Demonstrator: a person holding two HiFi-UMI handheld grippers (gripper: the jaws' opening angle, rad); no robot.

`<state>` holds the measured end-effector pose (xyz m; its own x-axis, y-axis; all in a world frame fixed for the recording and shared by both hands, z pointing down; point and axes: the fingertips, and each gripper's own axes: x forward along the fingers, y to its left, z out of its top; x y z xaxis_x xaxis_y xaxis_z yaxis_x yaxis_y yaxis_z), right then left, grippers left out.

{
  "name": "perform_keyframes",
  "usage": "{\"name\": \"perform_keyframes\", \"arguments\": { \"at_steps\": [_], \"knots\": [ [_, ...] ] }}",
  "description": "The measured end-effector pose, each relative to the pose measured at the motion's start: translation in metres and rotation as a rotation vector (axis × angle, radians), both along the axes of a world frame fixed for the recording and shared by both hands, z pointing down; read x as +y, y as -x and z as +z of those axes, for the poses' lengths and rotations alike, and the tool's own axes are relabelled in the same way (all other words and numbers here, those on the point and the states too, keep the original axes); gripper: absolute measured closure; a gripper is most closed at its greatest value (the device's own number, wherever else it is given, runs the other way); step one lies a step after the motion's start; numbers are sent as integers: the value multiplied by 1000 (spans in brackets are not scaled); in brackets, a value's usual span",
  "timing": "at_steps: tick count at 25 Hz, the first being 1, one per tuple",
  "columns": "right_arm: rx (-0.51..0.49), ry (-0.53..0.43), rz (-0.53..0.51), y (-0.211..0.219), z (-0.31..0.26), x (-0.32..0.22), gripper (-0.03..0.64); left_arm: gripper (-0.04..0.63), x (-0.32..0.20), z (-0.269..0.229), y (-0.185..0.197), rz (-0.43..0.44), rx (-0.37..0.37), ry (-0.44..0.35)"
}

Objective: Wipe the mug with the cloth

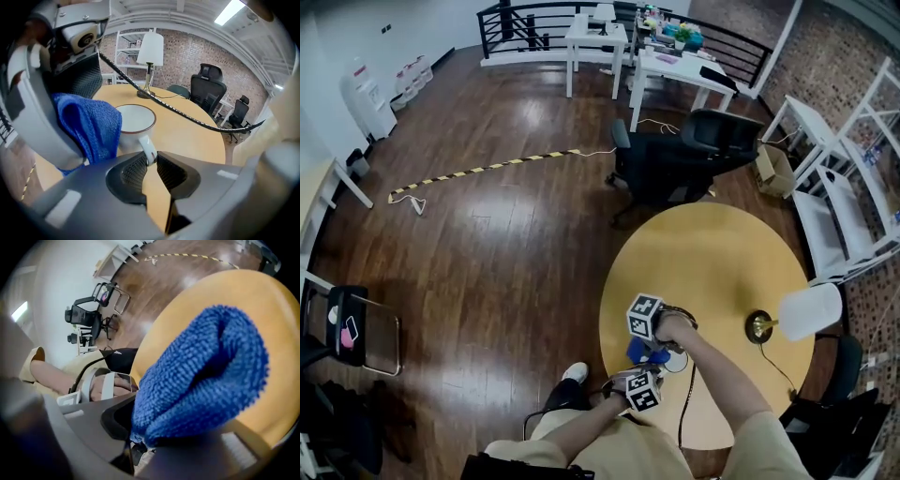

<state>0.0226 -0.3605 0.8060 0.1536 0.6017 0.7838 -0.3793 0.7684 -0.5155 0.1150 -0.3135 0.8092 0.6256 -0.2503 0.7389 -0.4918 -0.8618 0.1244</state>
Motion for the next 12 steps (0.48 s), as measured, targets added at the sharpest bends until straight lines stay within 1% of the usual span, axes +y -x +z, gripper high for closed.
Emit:
{"name": "perform_keyframes", "arguments": {
  "at_steps": [4, 6, 8, 10, 12],
  "knots": [
    [149, -12, -65, -18, 16, 4, 543, 540, -7, -2, 5, -37, 16, 6],
    [198, -21, -82, -28, 24, 6, 549, 538, -10, -2, 7, -71, 35, 27],
    [213, -34, -60, -31, 31, 6, 549, 535, -11, -2, 7, -94, 48, 44],
    [217, -43, -40, -30, 32, 6, 549, 535, -11, -2, 8, -103, 46, 46],
    [223, -57, -52, -30, 32, 5, 549, 535, -12, -3, 9, -113, 44, 47]
  ]
}}
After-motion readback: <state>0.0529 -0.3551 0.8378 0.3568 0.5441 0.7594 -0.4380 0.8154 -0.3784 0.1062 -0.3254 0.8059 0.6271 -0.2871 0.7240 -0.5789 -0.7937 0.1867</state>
